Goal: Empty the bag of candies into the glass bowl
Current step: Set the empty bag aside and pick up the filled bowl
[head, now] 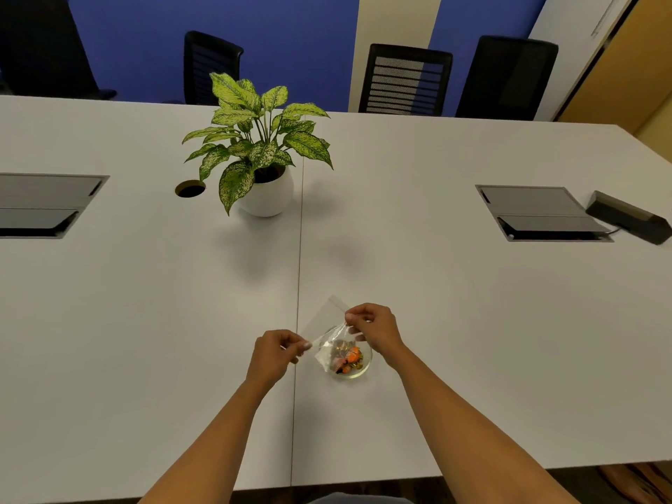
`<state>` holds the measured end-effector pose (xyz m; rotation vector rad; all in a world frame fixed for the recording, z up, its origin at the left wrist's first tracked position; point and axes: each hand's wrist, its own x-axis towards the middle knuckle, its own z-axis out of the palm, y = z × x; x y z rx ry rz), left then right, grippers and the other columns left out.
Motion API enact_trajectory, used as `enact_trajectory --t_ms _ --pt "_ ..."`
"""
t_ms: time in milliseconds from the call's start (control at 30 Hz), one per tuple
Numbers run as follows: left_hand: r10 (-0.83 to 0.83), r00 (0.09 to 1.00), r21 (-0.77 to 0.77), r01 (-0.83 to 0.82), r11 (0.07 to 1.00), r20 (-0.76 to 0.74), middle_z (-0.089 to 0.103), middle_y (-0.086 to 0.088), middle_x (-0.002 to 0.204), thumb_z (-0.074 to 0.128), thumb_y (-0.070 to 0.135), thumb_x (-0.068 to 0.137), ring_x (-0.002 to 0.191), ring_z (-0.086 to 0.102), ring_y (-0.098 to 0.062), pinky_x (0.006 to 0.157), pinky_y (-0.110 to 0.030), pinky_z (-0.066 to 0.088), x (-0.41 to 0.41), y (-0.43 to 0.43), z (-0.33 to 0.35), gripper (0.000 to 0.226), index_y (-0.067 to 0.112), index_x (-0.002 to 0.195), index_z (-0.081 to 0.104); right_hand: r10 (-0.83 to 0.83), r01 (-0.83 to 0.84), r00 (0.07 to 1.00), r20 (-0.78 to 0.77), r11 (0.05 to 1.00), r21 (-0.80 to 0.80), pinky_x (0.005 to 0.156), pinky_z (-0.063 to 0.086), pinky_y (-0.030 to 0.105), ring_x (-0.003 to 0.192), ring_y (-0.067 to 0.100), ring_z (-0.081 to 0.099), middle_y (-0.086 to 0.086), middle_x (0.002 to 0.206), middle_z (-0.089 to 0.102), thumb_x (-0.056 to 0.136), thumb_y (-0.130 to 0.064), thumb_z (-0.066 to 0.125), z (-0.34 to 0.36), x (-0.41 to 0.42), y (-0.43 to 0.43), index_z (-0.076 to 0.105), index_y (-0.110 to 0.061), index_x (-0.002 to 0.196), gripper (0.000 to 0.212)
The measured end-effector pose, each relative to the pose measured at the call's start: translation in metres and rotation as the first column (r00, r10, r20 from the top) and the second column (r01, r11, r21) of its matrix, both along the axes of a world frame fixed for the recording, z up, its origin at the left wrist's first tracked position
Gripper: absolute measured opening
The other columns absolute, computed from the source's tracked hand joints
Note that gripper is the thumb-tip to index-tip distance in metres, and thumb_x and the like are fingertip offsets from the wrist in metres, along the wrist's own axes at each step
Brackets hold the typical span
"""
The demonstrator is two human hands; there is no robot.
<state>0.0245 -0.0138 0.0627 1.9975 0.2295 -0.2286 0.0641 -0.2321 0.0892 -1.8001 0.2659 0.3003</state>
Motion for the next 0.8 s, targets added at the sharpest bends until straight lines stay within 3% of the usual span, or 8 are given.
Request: enact_trajectory --t_ms 100,200,333,467,633,800 --pt "-0.007 0.999 -0.001 0.007 1.0 -0.054 0.074 -0.003 0.066 0.077 0.026 0.079 0.053 0.068 -0.011 0.052 -0.015 0.049 -0.007 0.004 -0.011 0.01 0.021 0.071 0.072 0.024 -0.022 0.999 0.023 0.998 -0.065 0.058 0.054 0.021 0.064 0.01 0.068 0.003 0.078 0.072 0.085 -0.012 0.071 -0.004 0.001 0.005 0.072 -0.01 0.093 0.008" --pt "0.102 0.988 -0.079 -0.112 0.991 -0.12 0.074 -0.005 0.07 0.075 0.027 0.08 0.058 0.07 -0.014 0.055 -0.022 0.051 -0.014 0.011 -0.023 0.012 0.015 0.079 0.073 0.053 -0.05 0.998 0.03 0.993 -0.111 0.069 0.049 0.019 0.079 0.007 0.066 -0.004 0.09 0.07 0.085 -0.02 0.072 -0.01 -0.001 0.007 0.068 -0.018 0.104 0.02" --pt "0.297 0.93 -0.126 -0.328 0.936 -0.217 0.074 -0.008 0.074 0.074 0.029 0.081 0.066 0.07 -0.023 0.059 -0.029 0.054 -0.033 0.027 -0.047 0.017 0.013 0.082 0.07 0.147 -0.136 0.989 0.013 0.946 -0.294 0.097 0.043 0.034 0.117 0.017 0.053 -0.002 0.123 0.062 0.082 -0.027 0.075 -0.026 -0.008 0.001 0.059 -0.024 0.121 0.043" --pt "0.34 0.898 -0.075 -0.373 0.925 -0.28 0.074 -0.009 0.078 0.073 0.033 0.081 0.067 0.07 -0.021 0.068 -0.035 0.056 -0.052 0.038 -0.073 0.021 0.013 0.085 0.07 0.21 -0.224 0.974 -0.085 0.843 -0.489 0.107 0.032 0.044 0.135 0.024 0.033 -0.003 0.144 0.043 0.074 -0.038 0.079 -0.041 -0.02 -0.008 0.042 -0.031 0.138 0.074" --pt "0.343 0.891 -0.027 -0.367 0.93 -0.296 0.073 -0.01 0.08 0.072 0.036 0.082 0.067 0.069 -0.024 0.068 -0.038 0.057 -0.059 0.04 -0.087 0.023 0.014 0.086 0.069 0.232 -0.295 0.955 -0.183 0.8 -0.522 0.111 0.032 0.049 0.14 0.027 0.03 -0.001 0.153 0.032 0.062 -0.045 0.086 -0.058 -0.034 -0.018 0.026 -0.028 0.148 0.106" --pt "0.32 0.916 0.073 -0.311 0.948 -0.243 0.068 -0.011 0.097 0.068 0.038 0.084 0.079 0.068 -0.027 0.076 -0.039 0.055 -0.063 0.04 -0.091 0.029 0.014 0.099 0.061 0.212 -0.284 0.958 -0.194 0.799 -0.53 0.108 0.036 0.047 0.138 0.025 0.035 -0.002 0.151 0.039 0.059 -0.046 0.087 -0.065 -0.038 -0.02 0.028 -0.03 0.147 0.107"
